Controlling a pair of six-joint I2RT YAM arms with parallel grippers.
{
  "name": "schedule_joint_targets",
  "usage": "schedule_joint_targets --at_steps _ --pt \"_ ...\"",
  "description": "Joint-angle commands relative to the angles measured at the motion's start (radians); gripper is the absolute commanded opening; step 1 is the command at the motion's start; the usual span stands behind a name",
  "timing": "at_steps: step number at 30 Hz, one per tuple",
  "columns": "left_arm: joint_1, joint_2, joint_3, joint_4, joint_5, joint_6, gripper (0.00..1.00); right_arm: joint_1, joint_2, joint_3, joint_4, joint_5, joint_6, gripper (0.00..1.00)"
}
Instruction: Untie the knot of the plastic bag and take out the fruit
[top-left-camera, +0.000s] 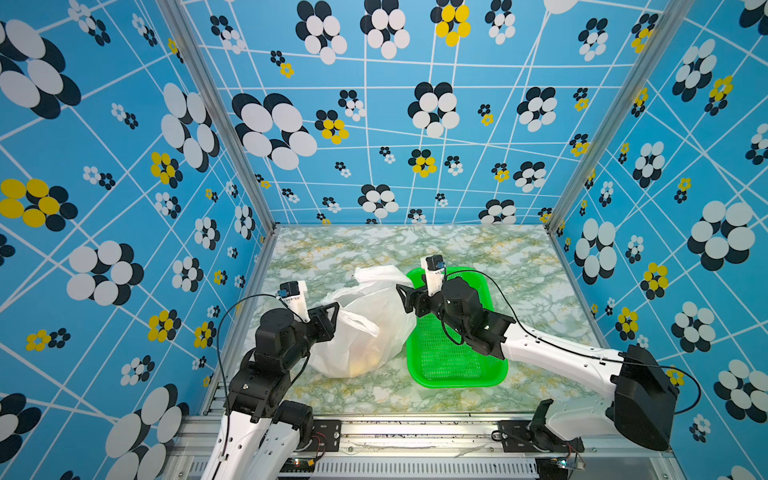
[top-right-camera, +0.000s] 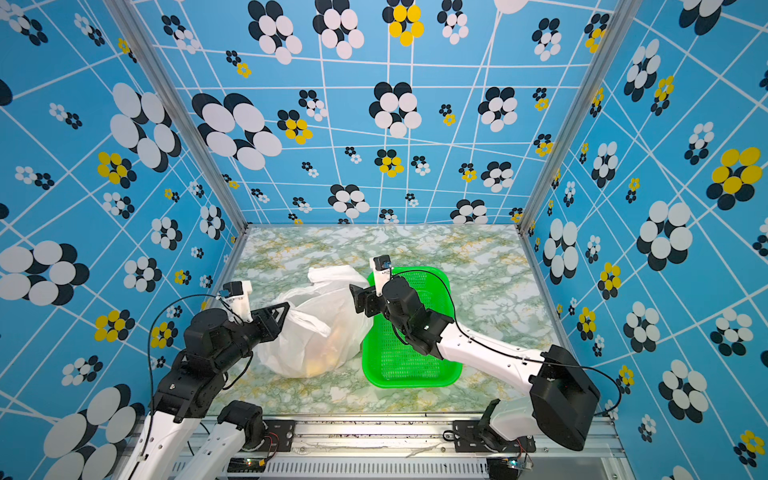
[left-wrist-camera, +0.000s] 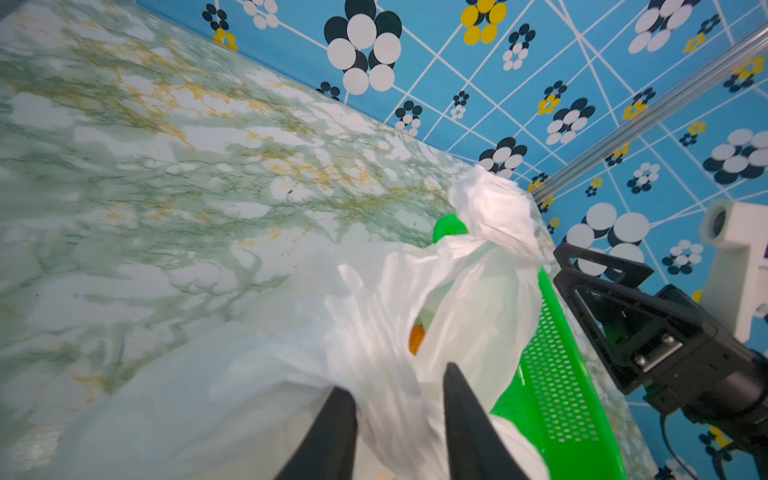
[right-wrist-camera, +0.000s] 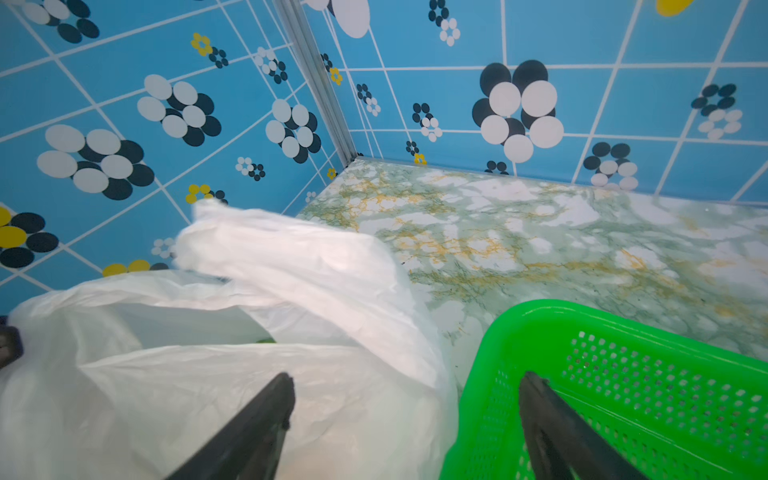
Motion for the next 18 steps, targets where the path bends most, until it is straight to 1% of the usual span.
schedule_joint_targets --at_steps 1,3,5,6,10,12,14,16,18 --pt "-0.010 -0.028 0.073 -0.037 -0.047 0.056 0.58 0.007 0.013 0.046 -0.043 -0.038 -0.055 0.91" --pt "-0.010 -0.040 0.107 -0.056 -0.100 0.060 0.74 0.015 0.016 0.069 -0.076 -0.046 -0.086 0.93" --pt "-0.010 -0.045 0.137 -0.060 -0.140 0.058 0.86 0.027 0.022 0.089 -0.106 -0.038 -0.122 0.93" --pt "-0.011 -0.045 0.153 -0.058 -0.159 0.062 0.89 0.037 0.022 0.094 -0.114 -0.044 -0.146 0.94" --pt "-0.010 -0.004 0.229 -0.049 -0.239 0.087 0.96 0.059 0.059 0.149 -0.176 -0.040 -0.212 0.99" --pt "-0.010 0.044 0.267 -0.054 -0.307 0.091 0.97 0.059 0.118 0.232 -0.264 -0.018 -0.225 0.99" --pt "-0.010 0.097 0.300 -0.064 -0.337 0.098 0.97 0.060 0.193 0.330 -0.346 0.011 -0.244 0.99" --pt "-0.009 0.149 0.317 -0.071 -0.322 0.105 0.96 0.060 0.274 0.437 -0.414 0.054 -0.274 0.98" --pt "-0.010 0.183 0.308 -0.072 -0.276 0.084 0.95 0.060 0.355 0.535 -0.461 0.104 -0.310 0.98"
